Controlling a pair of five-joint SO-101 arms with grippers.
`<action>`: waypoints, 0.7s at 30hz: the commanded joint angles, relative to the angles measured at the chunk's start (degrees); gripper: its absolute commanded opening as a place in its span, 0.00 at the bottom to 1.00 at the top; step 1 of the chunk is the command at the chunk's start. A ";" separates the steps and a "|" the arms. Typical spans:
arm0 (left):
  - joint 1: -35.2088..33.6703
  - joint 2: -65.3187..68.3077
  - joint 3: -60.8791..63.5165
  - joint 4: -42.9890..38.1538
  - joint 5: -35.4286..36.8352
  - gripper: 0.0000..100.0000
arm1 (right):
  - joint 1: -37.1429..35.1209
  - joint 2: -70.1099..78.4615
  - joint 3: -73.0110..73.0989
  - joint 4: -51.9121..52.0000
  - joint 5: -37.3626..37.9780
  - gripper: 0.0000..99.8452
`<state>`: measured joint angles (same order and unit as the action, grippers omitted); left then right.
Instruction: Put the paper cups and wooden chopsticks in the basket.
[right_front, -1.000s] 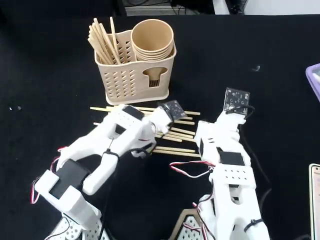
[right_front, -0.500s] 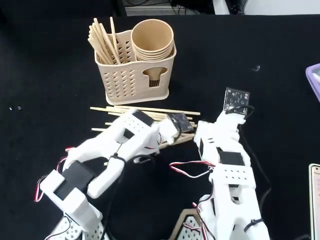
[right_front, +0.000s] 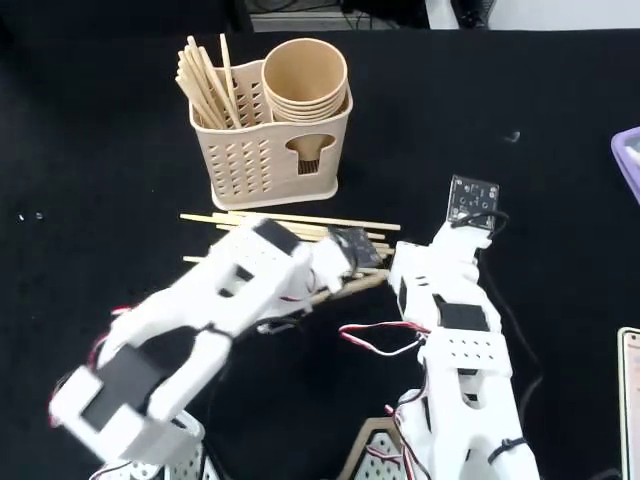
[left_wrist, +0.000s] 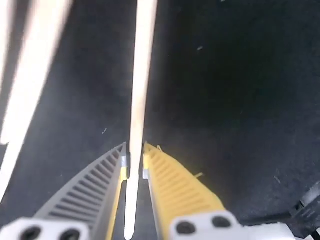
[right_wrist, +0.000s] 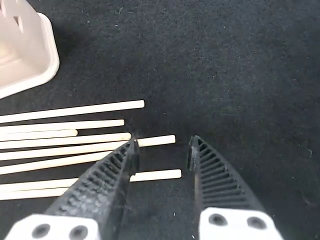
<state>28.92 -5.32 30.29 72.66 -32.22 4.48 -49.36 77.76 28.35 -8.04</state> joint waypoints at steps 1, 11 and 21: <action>-4.53 -11.34 1.89 5.36 -4.48 0.03 | -0.53 -1.54 -0.31 -1.49 -0.53 0.17; -13.05 -32.35 4.53 23.65 -14.95 0.03 | -0.53 -1.80 0.22 -1.67 -0.53 0.17; -30.29 -50.90 4.35 20.75 -20.13 0.03 | -0.44 -1.89 1.71 -4.75 -0.53 0.17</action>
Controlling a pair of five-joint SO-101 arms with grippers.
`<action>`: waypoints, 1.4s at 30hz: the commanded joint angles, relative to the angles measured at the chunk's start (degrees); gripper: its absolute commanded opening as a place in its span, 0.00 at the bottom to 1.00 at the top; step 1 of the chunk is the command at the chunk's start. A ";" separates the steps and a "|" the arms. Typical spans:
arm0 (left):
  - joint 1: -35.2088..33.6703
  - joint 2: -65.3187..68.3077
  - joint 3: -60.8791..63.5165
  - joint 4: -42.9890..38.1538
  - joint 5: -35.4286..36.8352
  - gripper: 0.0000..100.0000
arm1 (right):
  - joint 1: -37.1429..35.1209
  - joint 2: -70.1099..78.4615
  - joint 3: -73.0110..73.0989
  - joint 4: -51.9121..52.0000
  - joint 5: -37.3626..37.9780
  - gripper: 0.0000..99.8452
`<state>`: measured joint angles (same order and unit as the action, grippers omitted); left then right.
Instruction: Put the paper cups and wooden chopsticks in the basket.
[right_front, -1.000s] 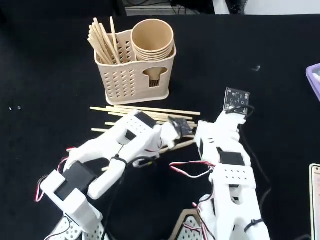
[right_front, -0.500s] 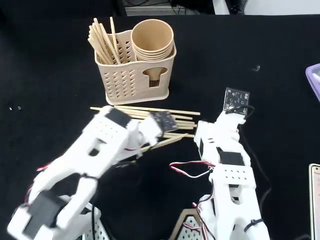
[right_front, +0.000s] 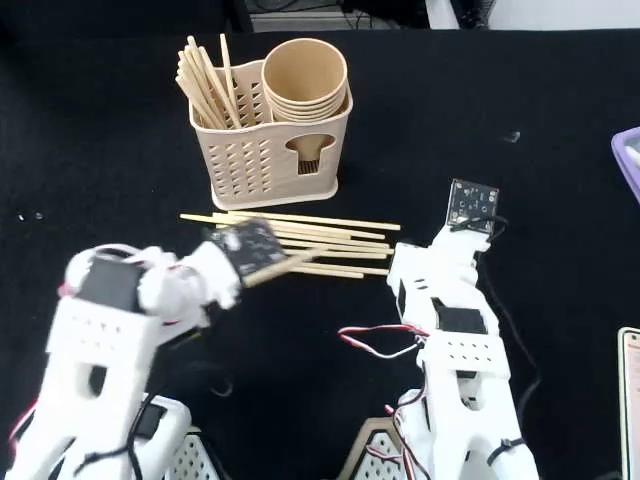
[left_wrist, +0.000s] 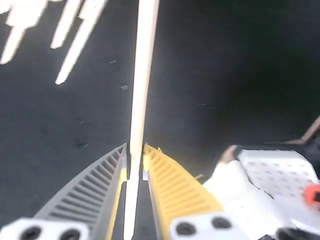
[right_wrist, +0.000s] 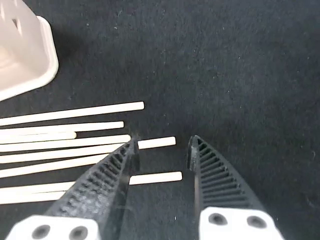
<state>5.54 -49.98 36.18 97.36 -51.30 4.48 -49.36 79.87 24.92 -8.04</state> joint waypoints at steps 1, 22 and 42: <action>-8.84 -7.65 -1.89 -5.71 -0.97 0.03 | -0.44 -1.89 -0.40 -1.32 -0.53 0.17; -5.23 -9.41 2.51 -88.26 59.78 0.03 | -0.53 -1.54 -0.22 -1.32 -0.44 0.17; 0.84 23.91 -10.42 -98.46 60.22 0.03 | -0.97 -1.54 -0.22 -1.32 -0.53 0.17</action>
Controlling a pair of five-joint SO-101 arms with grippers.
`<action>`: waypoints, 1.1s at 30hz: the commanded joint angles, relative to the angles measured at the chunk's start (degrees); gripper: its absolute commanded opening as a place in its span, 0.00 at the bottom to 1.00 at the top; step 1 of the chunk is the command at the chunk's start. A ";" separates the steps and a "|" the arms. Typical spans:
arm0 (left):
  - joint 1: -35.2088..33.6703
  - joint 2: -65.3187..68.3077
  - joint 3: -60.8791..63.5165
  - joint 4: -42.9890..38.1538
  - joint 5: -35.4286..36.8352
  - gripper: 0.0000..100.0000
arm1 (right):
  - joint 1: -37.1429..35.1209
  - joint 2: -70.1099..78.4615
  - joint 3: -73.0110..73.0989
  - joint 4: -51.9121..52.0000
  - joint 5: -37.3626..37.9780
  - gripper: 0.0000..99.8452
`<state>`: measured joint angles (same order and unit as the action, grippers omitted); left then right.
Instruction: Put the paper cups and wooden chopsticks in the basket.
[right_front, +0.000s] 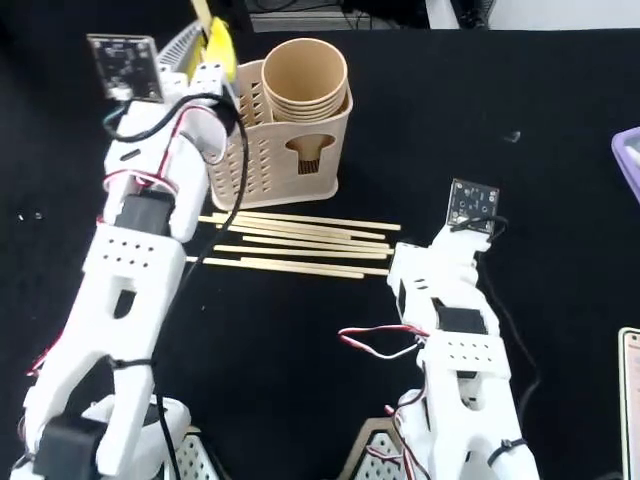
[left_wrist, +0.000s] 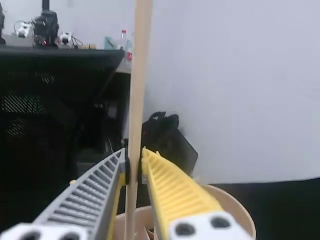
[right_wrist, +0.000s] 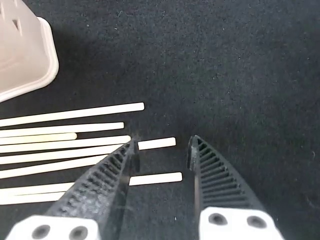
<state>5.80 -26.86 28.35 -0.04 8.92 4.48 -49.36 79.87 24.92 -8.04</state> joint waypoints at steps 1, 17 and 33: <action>0.48 0.97 -1.98 -1.14 0.00 0.03 | -0.97 -1.54 -0.22 -1.32 -0.53 0.17; -2.77 1.05 -2.95 12.48 0.44 0.12 | -0.97 -1.54 -0.22 -1.32 -0.44 0.17; -13.58 -15.65 -11.65 52.04 -0.09 0.12 | -3.60 -1.45 1.01 -4.31 0.00 0.17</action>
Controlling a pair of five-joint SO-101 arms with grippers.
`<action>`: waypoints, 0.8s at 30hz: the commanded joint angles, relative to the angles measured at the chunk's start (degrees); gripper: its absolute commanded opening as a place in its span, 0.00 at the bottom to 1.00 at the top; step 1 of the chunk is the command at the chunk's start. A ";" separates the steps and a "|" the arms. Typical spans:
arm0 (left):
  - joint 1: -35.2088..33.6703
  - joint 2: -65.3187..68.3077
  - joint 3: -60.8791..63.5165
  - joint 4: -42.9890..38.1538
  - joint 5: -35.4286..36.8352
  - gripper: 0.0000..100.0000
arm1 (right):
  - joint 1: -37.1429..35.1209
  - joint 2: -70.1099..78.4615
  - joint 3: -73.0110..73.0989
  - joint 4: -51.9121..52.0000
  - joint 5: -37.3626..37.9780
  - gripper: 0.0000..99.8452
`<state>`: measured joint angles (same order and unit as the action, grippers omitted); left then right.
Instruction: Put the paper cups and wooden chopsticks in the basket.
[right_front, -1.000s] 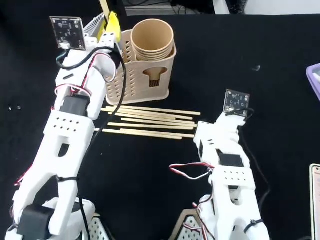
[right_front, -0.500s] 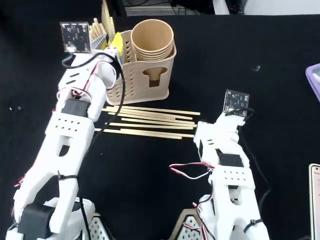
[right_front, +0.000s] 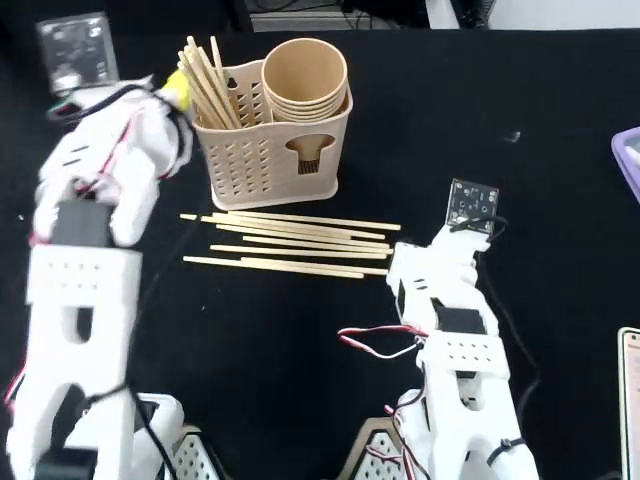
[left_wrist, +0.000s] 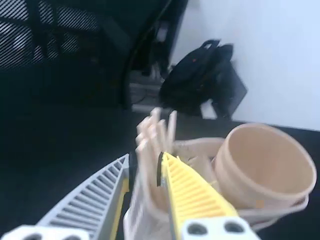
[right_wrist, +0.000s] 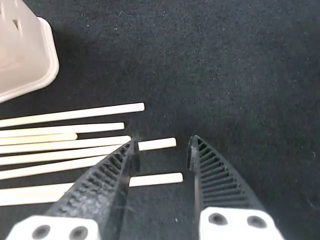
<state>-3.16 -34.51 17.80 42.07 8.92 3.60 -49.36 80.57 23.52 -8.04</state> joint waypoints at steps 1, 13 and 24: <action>-6.20 -9.58 1.01 12.04 -0.09 0.12 | -4.04 -1.45 0.84 -3.52 1.23 0.17; -13.67 -25.58 49.98 -12.48 -0.09 0.12 | -7.82 1.71 -0.13 -3.96 6.24 0.17; -9.63 -34.11 68.62 -26.37 0.26 0.12 | -7.56 24.92 -13.67 -3.52 6.24 0.17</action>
<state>-15.03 -66.86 84.09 17.63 8.92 -3.52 -26.86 71.34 21.05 -2.51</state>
